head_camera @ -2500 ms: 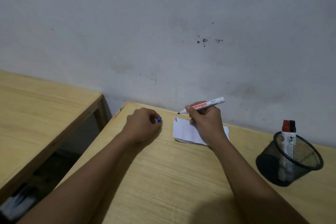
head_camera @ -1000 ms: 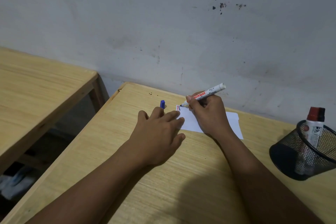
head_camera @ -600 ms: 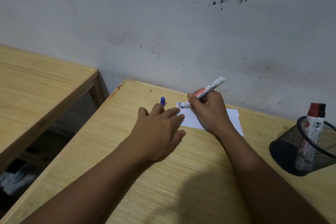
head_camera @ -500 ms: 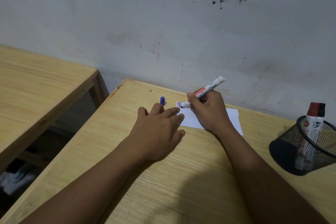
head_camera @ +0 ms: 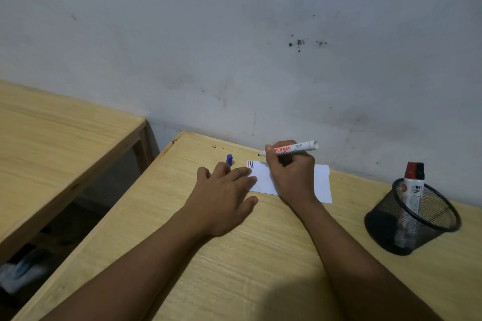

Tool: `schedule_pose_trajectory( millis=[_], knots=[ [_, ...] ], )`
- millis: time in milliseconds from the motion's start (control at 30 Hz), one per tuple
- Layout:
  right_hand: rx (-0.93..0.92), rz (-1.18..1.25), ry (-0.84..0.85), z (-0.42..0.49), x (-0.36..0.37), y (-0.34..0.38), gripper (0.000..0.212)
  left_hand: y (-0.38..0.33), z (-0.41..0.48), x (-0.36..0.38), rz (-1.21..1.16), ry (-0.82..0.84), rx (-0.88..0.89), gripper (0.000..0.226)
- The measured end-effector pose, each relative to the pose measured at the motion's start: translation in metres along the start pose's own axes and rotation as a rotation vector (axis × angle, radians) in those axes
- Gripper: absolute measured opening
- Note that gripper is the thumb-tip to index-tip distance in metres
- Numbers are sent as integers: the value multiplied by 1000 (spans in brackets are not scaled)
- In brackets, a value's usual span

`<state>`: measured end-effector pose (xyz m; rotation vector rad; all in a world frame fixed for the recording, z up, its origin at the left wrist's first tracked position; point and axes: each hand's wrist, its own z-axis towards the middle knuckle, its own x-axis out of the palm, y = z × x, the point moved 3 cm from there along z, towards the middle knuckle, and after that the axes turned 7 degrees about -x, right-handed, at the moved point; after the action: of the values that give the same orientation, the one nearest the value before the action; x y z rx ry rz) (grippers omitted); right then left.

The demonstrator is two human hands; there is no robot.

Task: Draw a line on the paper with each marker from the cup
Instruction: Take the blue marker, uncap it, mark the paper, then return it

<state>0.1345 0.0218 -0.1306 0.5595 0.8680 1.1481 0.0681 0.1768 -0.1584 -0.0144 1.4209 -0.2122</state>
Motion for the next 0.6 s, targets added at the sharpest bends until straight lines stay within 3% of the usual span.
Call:
schedule_pose_trajectory(
  millis=[167,367,467,600],
  knots=[
    [7,27,-20,-12,-12,15,15,-5,-7,-7,-34,-72,-8,53],
    [115,154,-54,-25,-38,34,11,0,3,-29,-201,-365,-143,45],
    [167,226,-97,-27,-51,37,10,7,20,-33,-193,-232,-317,40],
    [181,261,-75,-25,-68,49,11,10,29,-40,-164,-96,-338,33]
  ],
)
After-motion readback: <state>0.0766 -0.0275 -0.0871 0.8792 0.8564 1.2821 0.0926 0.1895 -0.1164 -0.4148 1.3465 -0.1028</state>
